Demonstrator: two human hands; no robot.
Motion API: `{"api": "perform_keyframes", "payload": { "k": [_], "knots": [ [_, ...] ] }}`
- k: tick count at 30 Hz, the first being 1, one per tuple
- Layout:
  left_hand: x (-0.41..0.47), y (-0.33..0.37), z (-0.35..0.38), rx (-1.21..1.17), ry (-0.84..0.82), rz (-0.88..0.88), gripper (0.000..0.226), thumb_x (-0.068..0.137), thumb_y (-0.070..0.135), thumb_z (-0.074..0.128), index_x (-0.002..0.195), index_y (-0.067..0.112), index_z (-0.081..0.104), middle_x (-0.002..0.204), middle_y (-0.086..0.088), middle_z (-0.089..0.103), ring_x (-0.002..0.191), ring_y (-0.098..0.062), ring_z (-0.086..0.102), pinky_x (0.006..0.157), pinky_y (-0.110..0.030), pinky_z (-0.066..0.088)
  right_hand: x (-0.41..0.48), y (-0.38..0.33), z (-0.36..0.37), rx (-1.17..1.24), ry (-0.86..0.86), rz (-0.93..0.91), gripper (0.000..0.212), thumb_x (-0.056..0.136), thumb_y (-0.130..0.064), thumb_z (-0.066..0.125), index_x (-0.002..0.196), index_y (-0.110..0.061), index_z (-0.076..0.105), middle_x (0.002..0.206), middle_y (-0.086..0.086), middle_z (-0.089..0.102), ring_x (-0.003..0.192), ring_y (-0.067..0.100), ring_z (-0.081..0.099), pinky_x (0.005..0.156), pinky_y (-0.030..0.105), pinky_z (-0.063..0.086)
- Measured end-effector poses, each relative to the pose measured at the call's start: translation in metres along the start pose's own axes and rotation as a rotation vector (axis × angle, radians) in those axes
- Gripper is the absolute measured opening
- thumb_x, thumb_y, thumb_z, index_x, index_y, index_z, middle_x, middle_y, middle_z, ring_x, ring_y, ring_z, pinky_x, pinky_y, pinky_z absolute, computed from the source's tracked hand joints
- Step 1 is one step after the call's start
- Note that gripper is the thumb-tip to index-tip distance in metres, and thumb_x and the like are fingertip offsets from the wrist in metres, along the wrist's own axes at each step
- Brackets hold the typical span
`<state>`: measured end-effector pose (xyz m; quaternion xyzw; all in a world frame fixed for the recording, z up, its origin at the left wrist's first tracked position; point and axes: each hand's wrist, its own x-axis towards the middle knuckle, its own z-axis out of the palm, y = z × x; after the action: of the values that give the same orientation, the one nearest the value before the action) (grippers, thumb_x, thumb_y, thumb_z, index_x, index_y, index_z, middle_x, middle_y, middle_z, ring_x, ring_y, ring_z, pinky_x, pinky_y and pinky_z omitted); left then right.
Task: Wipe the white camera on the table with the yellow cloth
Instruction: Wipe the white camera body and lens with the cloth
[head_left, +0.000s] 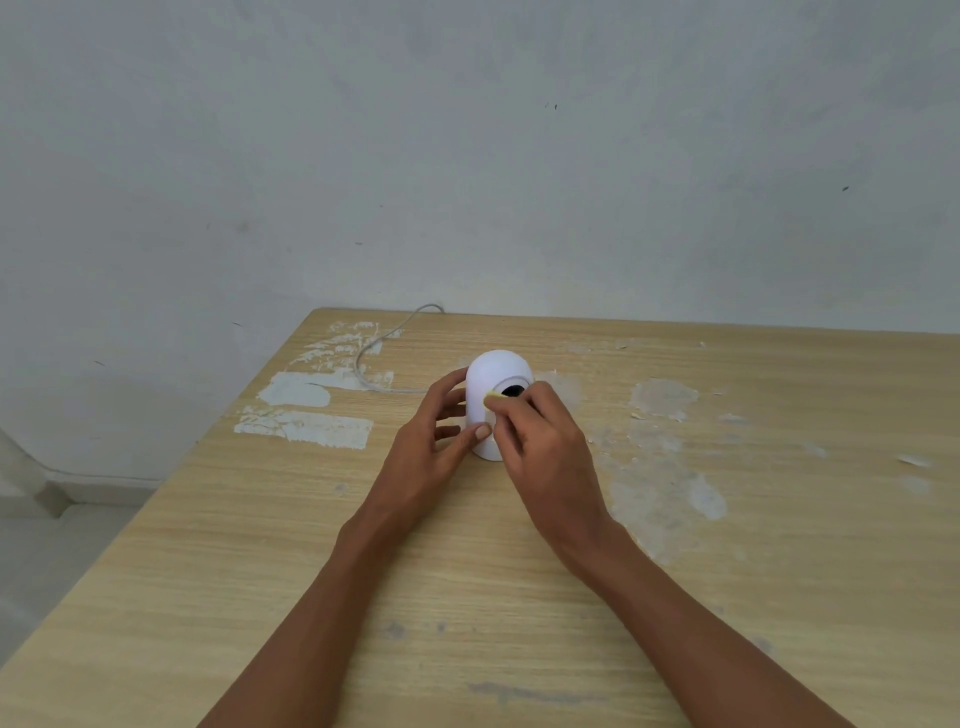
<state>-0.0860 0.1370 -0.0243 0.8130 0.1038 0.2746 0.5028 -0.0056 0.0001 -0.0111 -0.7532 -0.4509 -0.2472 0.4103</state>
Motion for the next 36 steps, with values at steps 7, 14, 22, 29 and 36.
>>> {"api": "perform_keyframes", "payload": {
  "k": [7, 14, 22, 29, 36],
  "knots": [
    [0.0, 0.0, 0.0, 0.016, 0.004, 0.001, 0.058, 0.1, 0.025, 0.067, 0.151, 0.038, 0.042, 0.134, 0.017, 0.064, 0.126, 0.002, 0.06, 0.097, -0.015, 0.052, -0.012, 0.004, 0.006, -0.017, -0.045, 0.049, 0.028, 0.096, -0.017, 0.05, 0.107, -0.004, 0.072, 0.097, 0.008, 0.062, 0.085, 0.021, 0.065, 0.071, 0.033, 0.059],
    [-0.001, 0.001, -0.001, 0.006, -0.004, -0.006, 0.058, 0.1, 0.026, 0.066, 0.152, 0.037, 0.041, 0.135, 0.016, 0.063, 0.126, 0.002, 0.061, 0.098, -0.015, 0.052, -0.004, -0.005, 0.004, -0.01, -0.015, 0.023, 0.033, 0.097, -0.02, 0.046, 0.111, -0.004, 0.072, 0.099, 0.009, 0.064, 0.089, 0.022, 0.066, 0.076, 0.028, 0.059],
    [0.0, 0.001, 0.0, 0.007, -0.004, -0.009, 0.059, 0.099, 0.026, 0.068, 0.151, 0.039, 0.042, 0.136, 0.016, 0.064, 0.126, 0.0, 0.061, 0.098, -0.021, 0.054, -0.011, 0.011, 0.003, 0.015, 0.001, 0.05, 0.017, 0.094, -0.002, 0.06, 0.107, -0.006, 0.07, 0.098, 0.005, 0.061, 0.084, 0.016, 0.064, 0.075, 0.016, 0.049],
    [0.0, 0.002, 0.0, 0.009, 0.0, -0.016, 0.059, 0.099, 0.026, 0.068, 0.151, 0.038, 0.042, 0.137, 0.016, 0.063, 0.127, 0.001, 0.061, 0.1, -0.024, 0.054, 0.001, 0.005, 0.001, 0.165, 0.142, 0.077, 0.016, 0.095, 0.001, 0.06, 0.108, -0.003, 0.069, 0.102, 0.007, 0.065, 0.093, 0.014, 0.064, 0.082, 0.018, 0.052],
    [0.0, 0.005, 0.0, 0.023, -0.004, -0.035, 0.059, 0.099, 0.024, 0.068, 0.15, 0.039, 0.042, 0.138, 0.014, 0.064, 0.127, -0.001, 0.061, 0.101, -0.026, 0.053, 0.001, 0.003, 0.003, 0.376, 0.25, 0.342, 0.014, 0.098, -0.005, 0.058, 0.107, -0.008, 0.069, 0.103, 0.001, 0.067, 0.097, 0.007, 0.065, 0.082, 0.015, 0.051]
  ]
}}
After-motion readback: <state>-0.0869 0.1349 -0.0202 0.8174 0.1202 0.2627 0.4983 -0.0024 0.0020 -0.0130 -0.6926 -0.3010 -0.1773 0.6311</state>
